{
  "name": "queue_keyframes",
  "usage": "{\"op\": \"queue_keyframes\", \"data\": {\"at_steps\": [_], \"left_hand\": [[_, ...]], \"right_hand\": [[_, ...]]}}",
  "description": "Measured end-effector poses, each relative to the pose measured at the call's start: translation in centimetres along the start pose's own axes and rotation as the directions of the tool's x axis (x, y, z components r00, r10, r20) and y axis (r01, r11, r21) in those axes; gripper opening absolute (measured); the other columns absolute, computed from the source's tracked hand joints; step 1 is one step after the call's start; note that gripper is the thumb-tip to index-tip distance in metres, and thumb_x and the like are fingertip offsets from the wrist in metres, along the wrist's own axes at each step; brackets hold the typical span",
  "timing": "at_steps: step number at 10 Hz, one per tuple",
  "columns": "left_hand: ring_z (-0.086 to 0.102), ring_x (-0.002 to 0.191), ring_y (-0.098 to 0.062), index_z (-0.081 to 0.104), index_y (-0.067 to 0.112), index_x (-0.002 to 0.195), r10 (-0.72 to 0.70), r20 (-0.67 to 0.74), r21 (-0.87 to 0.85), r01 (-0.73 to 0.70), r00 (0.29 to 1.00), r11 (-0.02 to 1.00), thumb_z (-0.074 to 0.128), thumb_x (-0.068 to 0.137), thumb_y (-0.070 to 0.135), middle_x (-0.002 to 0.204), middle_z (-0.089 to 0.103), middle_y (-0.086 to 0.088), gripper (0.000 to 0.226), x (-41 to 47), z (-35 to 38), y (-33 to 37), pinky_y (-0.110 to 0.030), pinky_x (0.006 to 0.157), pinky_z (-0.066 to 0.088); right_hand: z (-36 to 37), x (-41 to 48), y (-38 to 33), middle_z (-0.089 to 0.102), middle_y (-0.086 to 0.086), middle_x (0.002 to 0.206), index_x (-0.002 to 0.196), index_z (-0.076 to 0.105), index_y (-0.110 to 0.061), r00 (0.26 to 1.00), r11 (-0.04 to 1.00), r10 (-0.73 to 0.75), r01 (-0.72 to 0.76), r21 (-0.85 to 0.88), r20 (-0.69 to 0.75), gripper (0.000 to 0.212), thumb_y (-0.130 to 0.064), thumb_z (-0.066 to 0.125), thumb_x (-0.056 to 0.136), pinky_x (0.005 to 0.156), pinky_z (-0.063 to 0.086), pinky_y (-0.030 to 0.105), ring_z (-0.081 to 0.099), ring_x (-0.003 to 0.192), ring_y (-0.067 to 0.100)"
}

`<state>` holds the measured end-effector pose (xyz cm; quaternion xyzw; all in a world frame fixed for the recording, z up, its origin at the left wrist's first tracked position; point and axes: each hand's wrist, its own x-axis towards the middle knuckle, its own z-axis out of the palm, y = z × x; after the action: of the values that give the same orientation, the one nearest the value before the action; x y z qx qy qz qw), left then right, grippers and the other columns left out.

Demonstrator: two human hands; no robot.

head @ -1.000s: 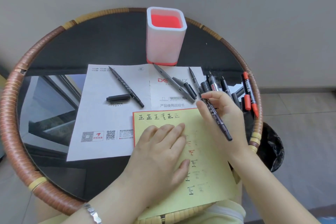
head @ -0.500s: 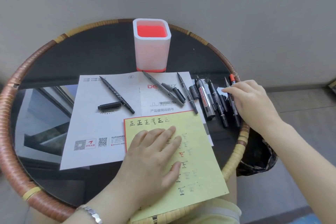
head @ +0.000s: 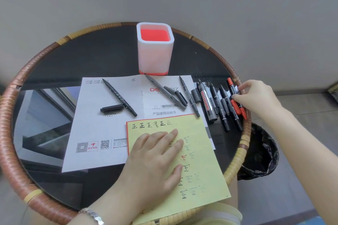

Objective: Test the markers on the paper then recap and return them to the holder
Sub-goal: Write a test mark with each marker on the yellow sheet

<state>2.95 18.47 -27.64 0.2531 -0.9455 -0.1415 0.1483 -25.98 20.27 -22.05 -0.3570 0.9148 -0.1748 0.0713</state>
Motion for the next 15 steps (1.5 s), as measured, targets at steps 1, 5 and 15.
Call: {"op": "queue_keyframes", "data": {"at_steps": [1, 5, 15], "left_hand": [[0.045, 0.108, -0.015, 0.068, 0.021, 0.110, 0.002, -0.005, 0.000, -0.002, 1.000, 1.000, 0.045, 0.076, 0.044, 0.122, 0.063, 0.001, 0.048, 0.0, 0.1, 0.0, -0.034, 0.094, 0.028], [0.046, 0.108, -0.016, 0.068, 0.020, 0.110, 0.013, -0.028, 0.002, -0.013, 1.000, 1.000, 0.045, 0.076, 0.044, 0.122, 0.063, 0.000, 0.048, 0.0, 0.4, -0.1, -0.036, 0.093, 0.030], [0.047, 0.108, -0.017, 0.067, 0.020, 0.111, 0.001, -0.050, -0.025, -0.002, 0.999, 1.000, 0.048, 0.074, 0.043, 0.124, 0.062, 0.000, 0.047, -0.1, 0.5, -0.1, -0.034, 0.095, 0.030]], "right_hand": [[0.3, 0.2, -0.3, 0.063, 0.013, 0.111, 0.110, 0.062, -0.009, 0.999, 1.000, 0.025, -0.025, 0.001, -0.027, 0.031, -0.017, 0.064, 0.080, 0.074, 0.042, 0.030, 0.057, 0.096, 0.027], [-1.9, -4.1, -3.9, 0.056, 0.000, 0.070, 0.087, 0.059, -0.011, 0.942, 0.927, -0.284, 0.318, 0.201, -0.181, 0.010, -0.021, 0.057, 0.087, 0.058, 0.041, 0.012, 0.050, 0.060, 0.013], [8.3, -9.3, -8.2, 0.050, 0.012, 0.041, 0.052, 0.043, -0.006, 0.977, 0.604, -0.020, 0.181, 0.776, -0.212, 0.034, -0.010, 0.062, 0.080, 0.050, 0.039, 0.026, 0.046, 0.040, 0.019]]}}
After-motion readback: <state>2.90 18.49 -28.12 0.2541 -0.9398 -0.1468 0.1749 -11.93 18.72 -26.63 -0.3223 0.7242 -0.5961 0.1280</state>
